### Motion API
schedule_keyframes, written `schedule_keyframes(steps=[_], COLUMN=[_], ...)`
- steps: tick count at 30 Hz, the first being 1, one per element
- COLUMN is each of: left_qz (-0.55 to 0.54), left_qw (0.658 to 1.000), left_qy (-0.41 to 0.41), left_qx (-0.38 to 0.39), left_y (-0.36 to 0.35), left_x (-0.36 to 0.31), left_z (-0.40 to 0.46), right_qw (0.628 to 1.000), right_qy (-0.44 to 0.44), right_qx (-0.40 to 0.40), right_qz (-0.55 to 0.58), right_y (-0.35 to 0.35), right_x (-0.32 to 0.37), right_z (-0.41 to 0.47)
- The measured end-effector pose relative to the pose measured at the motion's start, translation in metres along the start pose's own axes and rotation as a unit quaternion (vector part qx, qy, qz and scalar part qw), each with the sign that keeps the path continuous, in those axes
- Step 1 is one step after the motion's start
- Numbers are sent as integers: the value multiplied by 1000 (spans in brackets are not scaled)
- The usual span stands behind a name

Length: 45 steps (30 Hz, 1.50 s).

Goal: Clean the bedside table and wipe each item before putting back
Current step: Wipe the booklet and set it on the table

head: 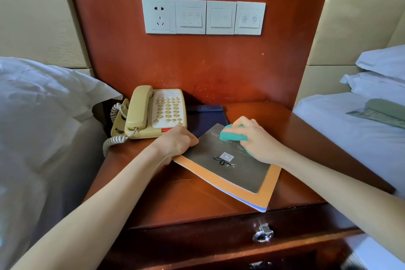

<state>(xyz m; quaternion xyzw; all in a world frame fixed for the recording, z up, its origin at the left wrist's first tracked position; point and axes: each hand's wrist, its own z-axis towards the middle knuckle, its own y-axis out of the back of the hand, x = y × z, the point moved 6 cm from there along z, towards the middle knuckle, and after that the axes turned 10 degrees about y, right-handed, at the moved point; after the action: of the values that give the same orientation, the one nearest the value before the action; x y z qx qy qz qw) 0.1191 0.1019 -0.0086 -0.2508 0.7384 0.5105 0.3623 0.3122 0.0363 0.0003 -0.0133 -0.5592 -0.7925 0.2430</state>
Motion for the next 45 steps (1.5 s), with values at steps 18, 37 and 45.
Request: schedule_keyframes(steps=[18,37,45], left_qz=[-59,-341,-292], left_qw=[998,922,923], left_qy=[-27,-124,-219], left_qx=[22,-137,-123], left_y=[0,53,64], left_x=[1,-4,-7], left_z=[-12,-24,-53], right_qw=[979,993,961], right_qy=[-59,39,-8], right_qx=[-40,66,9], right_qz=[192,89,277], right_y=[45,-22,24], right_x=[13,97,58], right_z=[-122,-66,-98])
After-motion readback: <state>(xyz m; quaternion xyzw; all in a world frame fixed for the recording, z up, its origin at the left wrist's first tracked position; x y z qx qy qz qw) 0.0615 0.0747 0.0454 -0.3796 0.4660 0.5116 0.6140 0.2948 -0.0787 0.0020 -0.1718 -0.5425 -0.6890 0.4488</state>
